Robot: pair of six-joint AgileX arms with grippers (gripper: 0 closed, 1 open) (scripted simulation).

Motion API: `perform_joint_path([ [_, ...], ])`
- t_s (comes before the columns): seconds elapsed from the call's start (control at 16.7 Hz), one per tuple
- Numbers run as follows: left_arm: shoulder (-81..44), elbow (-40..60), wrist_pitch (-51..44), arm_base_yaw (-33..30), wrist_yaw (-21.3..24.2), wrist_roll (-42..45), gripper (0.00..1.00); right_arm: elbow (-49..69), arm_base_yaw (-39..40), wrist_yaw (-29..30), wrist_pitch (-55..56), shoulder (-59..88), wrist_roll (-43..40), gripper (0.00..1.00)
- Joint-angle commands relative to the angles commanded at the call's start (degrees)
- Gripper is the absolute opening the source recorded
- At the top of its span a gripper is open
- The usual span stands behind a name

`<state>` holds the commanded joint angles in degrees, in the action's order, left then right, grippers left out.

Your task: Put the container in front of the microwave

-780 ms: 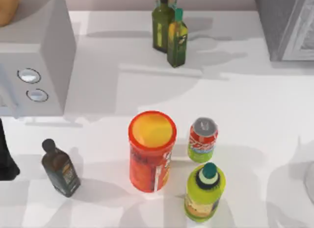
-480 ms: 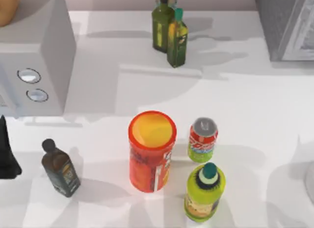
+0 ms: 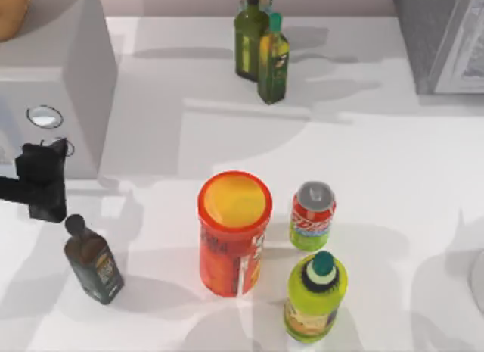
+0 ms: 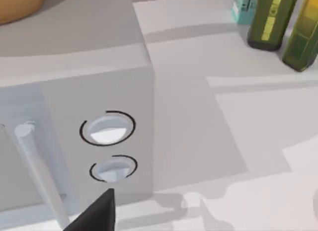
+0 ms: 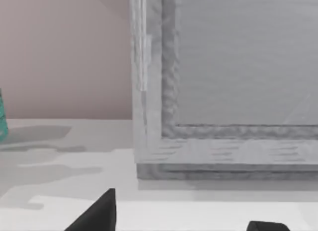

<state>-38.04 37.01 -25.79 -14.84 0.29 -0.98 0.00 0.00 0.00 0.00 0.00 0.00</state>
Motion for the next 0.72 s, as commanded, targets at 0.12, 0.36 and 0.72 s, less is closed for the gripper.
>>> perform_joint_path([
  [0.12, -12.93, 12.16, -8.19, -4.41, -0.09, -0.14, 1.0, 0.0, 0.0, 0.0, 0.0, 0.0, 0.0, 1.0],
  [0.36, -40.74, 37.77, -25.25, -13.5, -0.31, -0.37, 1.0, 0.0, 0.0, 0.0, 0.0, 0.0, 0.0, 1.0],
  [0.72, -78.0, 73.27, -47.29, -25.74, -0.35, -0.92, 1.0, 0.0, 0.0, 0.0, 0.0, 0.0, 0.0, 1.0],
])
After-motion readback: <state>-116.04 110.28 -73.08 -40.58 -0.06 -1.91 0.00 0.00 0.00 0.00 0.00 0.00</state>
